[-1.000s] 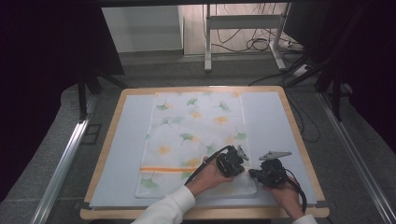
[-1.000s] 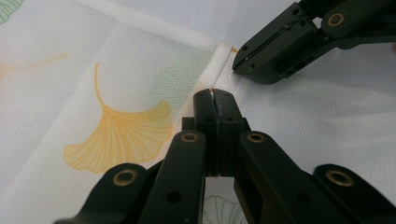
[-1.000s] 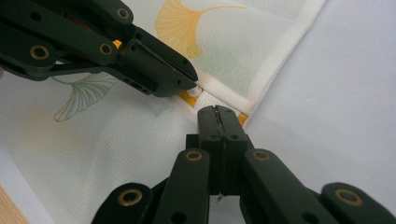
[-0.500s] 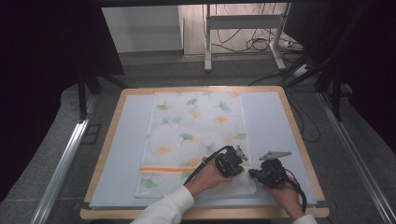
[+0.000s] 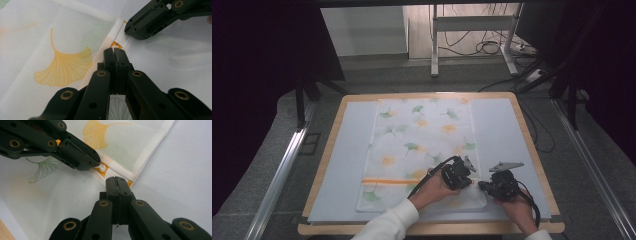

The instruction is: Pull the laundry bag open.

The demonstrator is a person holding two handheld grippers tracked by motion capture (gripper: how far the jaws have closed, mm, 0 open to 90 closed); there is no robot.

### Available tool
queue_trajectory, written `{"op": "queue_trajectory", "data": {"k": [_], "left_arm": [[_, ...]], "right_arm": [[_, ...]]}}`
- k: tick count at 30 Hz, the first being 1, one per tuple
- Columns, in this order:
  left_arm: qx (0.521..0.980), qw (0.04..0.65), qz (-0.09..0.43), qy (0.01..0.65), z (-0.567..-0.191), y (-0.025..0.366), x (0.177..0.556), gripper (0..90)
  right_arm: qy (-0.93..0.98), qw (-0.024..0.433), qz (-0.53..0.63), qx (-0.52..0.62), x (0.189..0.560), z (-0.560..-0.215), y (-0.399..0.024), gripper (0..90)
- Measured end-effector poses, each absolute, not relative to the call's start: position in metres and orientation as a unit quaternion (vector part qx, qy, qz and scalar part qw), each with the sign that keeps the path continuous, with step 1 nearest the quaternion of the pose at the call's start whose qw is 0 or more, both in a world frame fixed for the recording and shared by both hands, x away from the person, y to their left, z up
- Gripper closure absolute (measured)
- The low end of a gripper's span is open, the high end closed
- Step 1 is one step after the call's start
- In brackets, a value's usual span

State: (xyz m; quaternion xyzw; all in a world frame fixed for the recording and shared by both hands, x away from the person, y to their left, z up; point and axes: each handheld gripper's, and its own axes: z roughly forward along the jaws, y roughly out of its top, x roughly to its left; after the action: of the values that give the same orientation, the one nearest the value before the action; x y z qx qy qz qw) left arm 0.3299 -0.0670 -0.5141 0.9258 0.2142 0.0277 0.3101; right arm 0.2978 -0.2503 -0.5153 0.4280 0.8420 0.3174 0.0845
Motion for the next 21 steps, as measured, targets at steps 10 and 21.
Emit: {"op": "queue_trajectory", "data": {"k": [10,21], "left_arm": [[0.931,0.302,0.027,0.203,-0.5126,-0.0739,0.3322,87.8],[0.929,0.305,0.008,0.208,-0.5127,-0.0758,0.3377,86.8]], "right_arm": [[0.843,0.089,0.317,0.426,0.2968,-0.5154,-0.2492,89.6],[0.843,0.089,0.317,0.426,0.2967,-0.5153,-0.2490,89.6]]}}
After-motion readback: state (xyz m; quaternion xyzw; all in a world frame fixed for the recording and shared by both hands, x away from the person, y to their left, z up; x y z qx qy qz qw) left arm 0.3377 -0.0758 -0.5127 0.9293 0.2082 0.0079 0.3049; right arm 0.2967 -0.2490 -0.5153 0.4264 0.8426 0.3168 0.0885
